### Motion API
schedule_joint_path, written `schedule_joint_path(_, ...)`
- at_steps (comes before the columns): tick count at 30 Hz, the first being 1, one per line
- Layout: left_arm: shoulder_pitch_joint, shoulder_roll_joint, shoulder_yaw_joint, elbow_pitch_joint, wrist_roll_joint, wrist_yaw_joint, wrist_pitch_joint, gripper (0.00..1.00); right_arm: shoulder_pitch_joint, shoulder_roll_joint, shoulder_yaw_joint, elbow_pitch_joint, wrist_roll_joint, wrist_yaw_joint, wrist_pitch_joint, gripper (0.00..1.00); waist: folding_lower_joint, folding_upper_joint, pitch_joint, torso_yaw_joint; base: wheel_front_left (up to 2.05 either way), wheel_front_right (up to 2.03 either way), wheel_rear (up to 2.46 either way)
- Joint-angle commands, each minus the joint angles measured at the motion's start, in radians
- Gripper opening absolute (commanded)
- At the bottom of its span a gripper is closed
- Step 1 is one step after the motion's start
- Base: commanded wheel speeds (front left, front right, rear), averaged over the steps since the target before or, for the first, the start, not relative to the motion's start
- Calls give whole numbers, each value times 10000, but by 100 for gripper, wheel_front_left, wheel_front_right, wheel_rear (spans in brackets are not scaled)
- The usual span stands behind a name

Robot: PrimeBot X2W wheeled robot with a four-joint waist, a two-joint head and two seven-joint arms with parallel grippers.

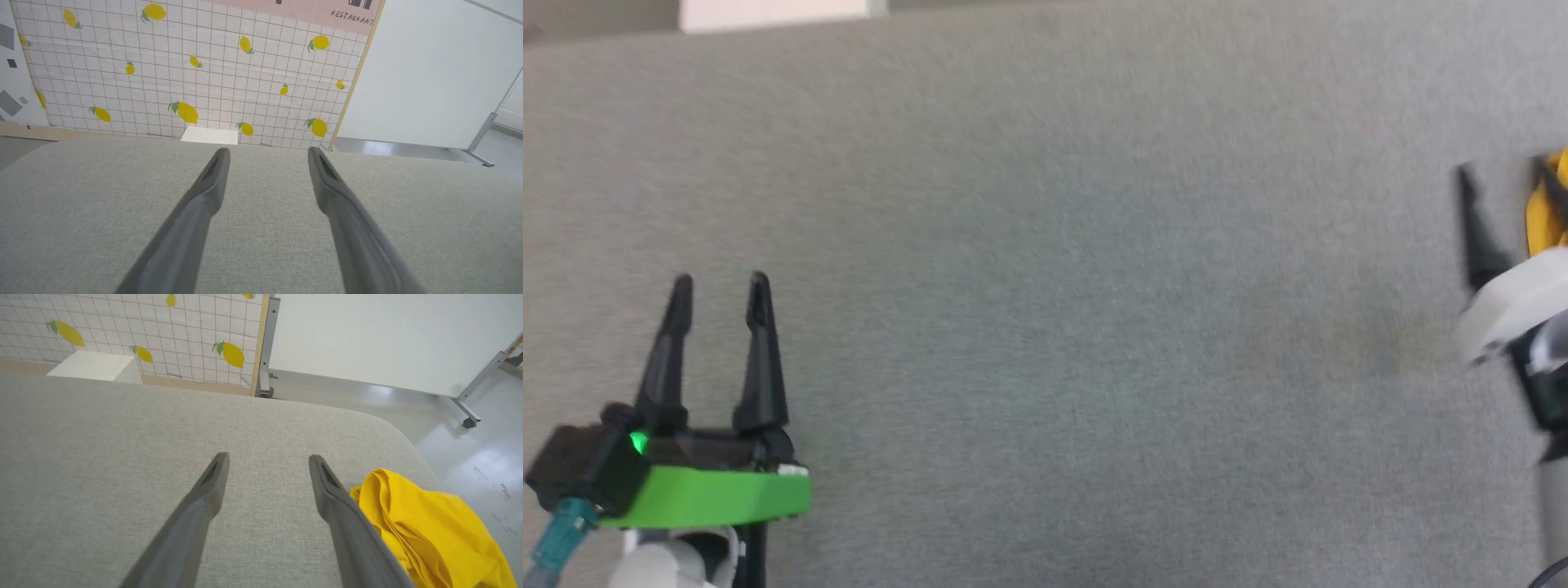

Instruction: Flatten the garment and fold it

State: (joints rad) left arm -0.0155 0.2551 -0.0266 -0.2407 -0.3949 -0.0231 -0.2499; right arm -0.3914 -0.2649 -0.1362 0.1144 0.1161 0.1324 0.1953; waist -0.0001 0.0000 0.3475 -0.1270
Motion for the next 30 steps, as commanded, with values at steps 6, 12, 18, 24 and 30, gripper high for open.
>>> schedule_joint_path(6, 580, -293, -181, 414, -67, 139, -25, 100, 1364, 668, 840, -1620, -191, -17, -351, 100, 1, 0, -1712, 1091, 0, 0, 0)
schedule_joint_path(12, 920, -409, -264, 656, 54, 341, -6, 100, 2589, 905, 1063, -2635, -858, -17, -838, 100, 1, 0, -2084, 1444, 0, 0, 0)
schedule_joint_path(18, 1222, -620, -401, 868, 209, 305, -74, 100, 3825, 1859, 564, -3092, -1666, -17, -1968, 100, 1, 0, -2333, 1700, 0, 0, 0)
schedule_joint_path(24, 1611, -850, -431, 1203, 477, 190, -111, 100, 4795, 2136, 282, -2451, -1969, -17, -3092, 100, 1, 0, -2666, 1789, 0, 0, 0)
schedule_joint_path(30, 2008, -1113, -320, 1358, 759, 11, -115, 100, 4996, 2143, 110, -1408, -1423, -17, -3560, 100, 1, 0, -2946, 1752, 0, 0, 0)
